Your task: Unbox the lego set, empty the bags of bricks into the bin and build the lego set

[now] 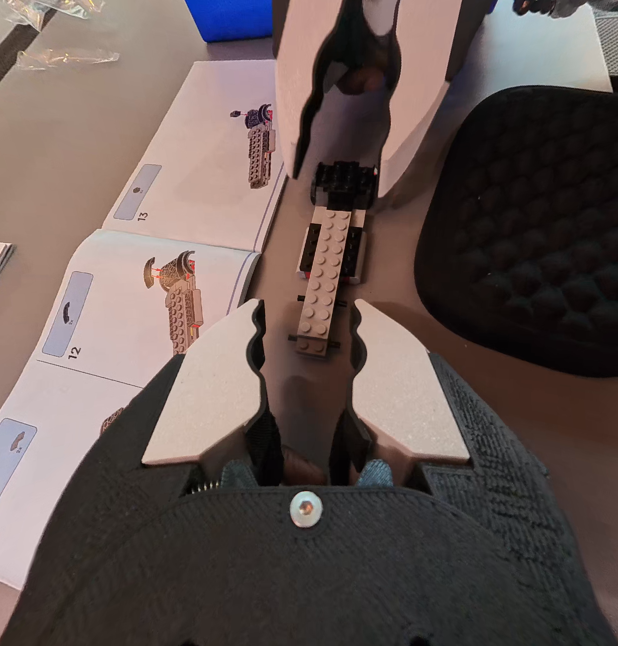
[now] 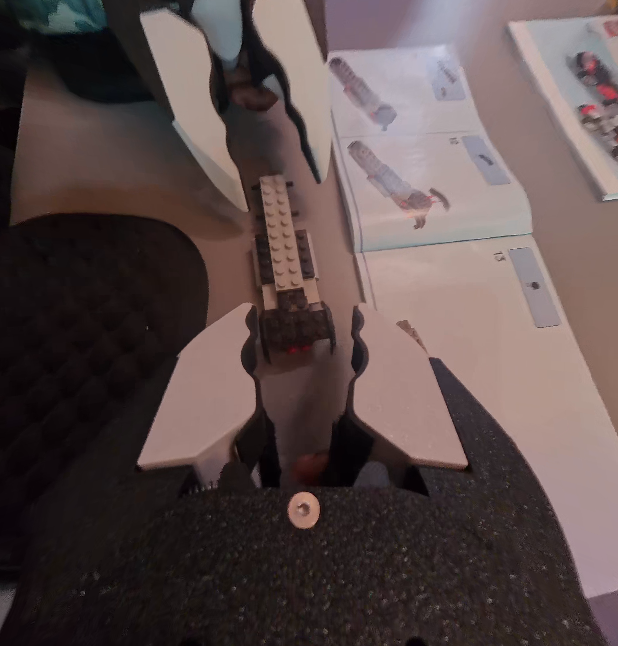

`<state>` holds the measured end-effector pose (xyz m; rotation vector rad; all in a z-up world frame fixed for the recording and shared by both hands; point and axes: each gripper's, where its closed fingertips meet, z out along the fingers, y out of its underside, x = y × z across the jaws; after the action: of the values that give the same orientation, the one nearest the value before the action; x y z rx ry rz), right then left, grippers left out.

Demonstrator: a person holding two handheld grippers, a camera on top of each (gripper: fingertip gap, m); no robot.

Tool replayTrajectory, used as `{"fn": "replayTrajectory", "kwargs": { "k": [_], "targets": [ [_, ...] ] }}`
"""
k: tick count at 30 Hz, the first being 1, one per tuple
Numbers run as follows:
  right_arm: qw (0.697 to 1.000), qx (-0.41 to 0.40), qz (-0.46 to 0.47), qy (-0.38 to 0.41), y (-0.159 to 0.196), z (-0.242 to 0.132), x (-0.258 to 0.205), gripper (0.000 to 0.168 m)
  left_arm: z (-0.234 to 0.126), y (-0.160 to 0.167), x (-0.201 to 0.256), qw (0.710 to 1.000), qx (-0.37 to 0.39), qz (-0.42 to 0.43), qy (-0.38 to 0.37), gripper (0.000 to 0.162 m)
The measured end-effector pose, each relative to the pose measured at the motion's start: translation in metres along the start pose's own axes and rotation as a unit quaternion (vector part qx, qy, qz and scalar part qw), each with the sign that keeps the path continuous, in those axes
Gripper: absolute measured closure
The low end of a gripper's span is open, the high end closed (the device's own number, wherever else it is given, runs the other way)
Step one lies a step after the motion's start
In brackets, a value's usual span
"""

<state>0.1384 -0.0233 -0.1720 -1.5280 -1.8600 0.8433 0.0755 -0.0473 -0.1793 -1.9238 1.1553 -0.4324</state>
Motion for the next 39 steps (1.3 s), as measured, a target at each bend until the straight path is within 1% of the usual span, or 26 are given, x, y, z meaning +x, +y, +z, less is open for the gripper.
{"fn": "replayTrajectory", "kwargs": {
  "k": [1, 5, 8, 10, 13, 16, 20, 24, 28, 31, 35, 37, 39],
  "targets": [
    [1.0, 0.012, 0.004, 0.01, -0.004, -0.003, 0.002, 0.116, 0.0, 0.0, 0.0, 1.0, 0.002, 0.003, -0.002, 0.116],
    [0.996, 0.071, 0.014, 0.048, -0.024, -0.015, 0.006, 0.116, -0.002, -0.003, -0.002, 1.0, 0.013, 0.002, -0.009, 0.116],
    [0.991, 0.119, 0.022, 0.052, -0.04, -0.018, 0.001, 0.118, -0.007, -0.008, -0.004, 0.999, 0.033, 0.004, -0.019, 0.116],
    [0.989, 0.137, 0.023, 0.042, -0.047, -0.017, -0.006, 0.12, -0.012, -0.013, -0.005, 0.999, 0.047, 0.005, -0.026, 0.116],
    [0.989, 0.143, 0.026, 0.027, -0.053, -0.014, -0.016, 0.122, -0.022, -0.024, -0.005, 0.997, 0.075, 0.001, -0.03, 0.116],
    [0.991, 0.128, 0.028, 0.018, -0.05, -0.009, -0.025, 0.122, -0.029, -0.033, -0.006, 0.994, 0.107, 0.002, -0.037, 0.117],
    [0.992, 0.119, 0.035, 0.014, -0.048, -0.004, -0.034, 0.123, -0.032, -0.033, -0.006, 0.992, 0.115, 0.009, -0.043, 0.117],
    [0.992, 0.116, 0.045, 0.017, -0.05, -0.006, -0.04, 0.123, -0.032, -0.03, -0.007, 0.993, 0.106, 0.018, -0.056, 0.117],
    [0.987, 0.135, 0.067, 0.051, -0.06, -0.031, -0.035, 0.12, -0.034, -0.03, -0.007, 0.992, 0.11, 0.015, -0.056, 0.117],
    [0.984, 0.131, 0.083, 0.086, -0.066, -0.057, -0.029, 0.119, -0.035, -0.031, -0.007, 0.992, 0.114, 0.014, -0.057, 0.117],
    [0.978, 0.088, 0.11, 0.154, -0.063, -0.098, -0.017, 0.117, -0.037, -0.031, -0.008, 0.991, 0.12, 0.011, -0.06, 0.117],
    [0.969, 0.059, 0.135, 0.199, -0.053, -0.125, -0.009, 0.116, -0.037, -0.031, -0.01, 0.991, 0.119, 0.009, -0.062, 0.117],
    [0.96, 0.027, 0.161, 0.226, -0.036, -0.151, -0.006, 0.115, -0.037, -0.03, -0.01, 0.991, 0.117, 0.011, -0.065, 0.117]
  ]
}}
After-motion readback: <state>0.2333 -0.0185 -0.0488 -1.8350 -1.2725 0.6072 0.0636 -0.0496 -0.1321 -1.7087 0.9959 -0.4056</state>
